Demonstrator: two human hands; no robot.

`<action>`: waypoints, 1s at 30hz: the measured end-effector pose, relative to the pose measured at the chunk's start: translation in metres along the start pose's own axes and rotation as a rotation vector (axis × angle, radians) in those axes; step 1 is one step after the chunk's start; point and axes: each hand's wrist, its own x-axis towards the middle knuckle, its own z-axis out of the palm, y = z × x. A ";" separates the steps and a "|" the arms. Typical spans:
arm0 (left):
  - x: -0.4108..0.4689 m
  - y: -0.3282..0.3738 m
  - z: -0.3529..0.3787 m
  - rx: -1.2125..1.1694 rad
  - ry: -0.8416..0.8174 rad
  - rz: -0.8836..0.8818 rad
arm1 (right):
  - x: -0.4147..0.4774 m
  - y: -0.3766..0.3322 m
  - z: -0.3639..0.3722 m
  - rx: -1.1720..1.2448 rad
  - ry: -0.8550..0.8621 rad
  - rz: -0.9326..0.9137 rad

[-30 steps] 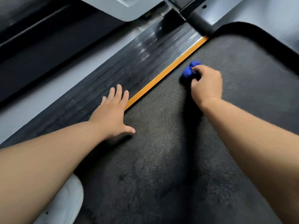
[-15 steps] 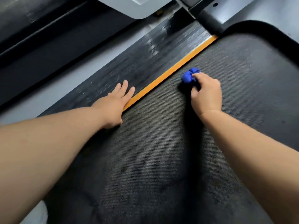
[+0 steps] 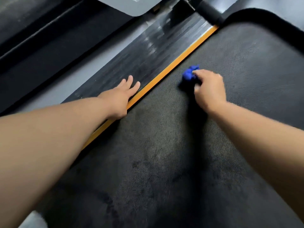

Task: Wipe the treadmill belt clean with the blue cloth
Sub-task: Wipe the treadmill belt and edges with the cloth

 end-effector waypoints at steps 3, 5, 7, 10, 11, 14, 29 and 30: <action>0.002 -0.001 0.005 0.000 0.037 -0.001 | -0.014 -0.039 0.012 -0.013 -0.112 -0.021; 0.003 0.004 0.007 0.007 0.060 -0.005 | -0.054 -0.075 0.033 0.017 -0.251 -0.211; 0.003 0.005 0.007 0.027 0.063 0.012 | -0.094 -0.104 0.046 0.003 -0.375 -0.339; 0.000 -0.006 0.002 0.053 0.058 0.057 | -0.098 -0.113 0.044 0.035 -0.435 -0.428; 0.001 -0.010 -0.001 0.076 0.060 0.088 | -0.090 -0.109 0.041 0.053 -0.372 -0.447; 0.001 -0.017 -0.007 0.118 0.039 0.144 | -0.058 -0.077 0.038 0.152 -0.063 0.045; -0.002 -0.015 -0.009 0.091 0.007 0.208 | -0.103 -0.092 0.050 0.053 0.126 0.337; -0.003 -0.017 -0.007 0.046 0.001 0.216 | -0.102 -0.090 0.048 0.017 0.148 0.420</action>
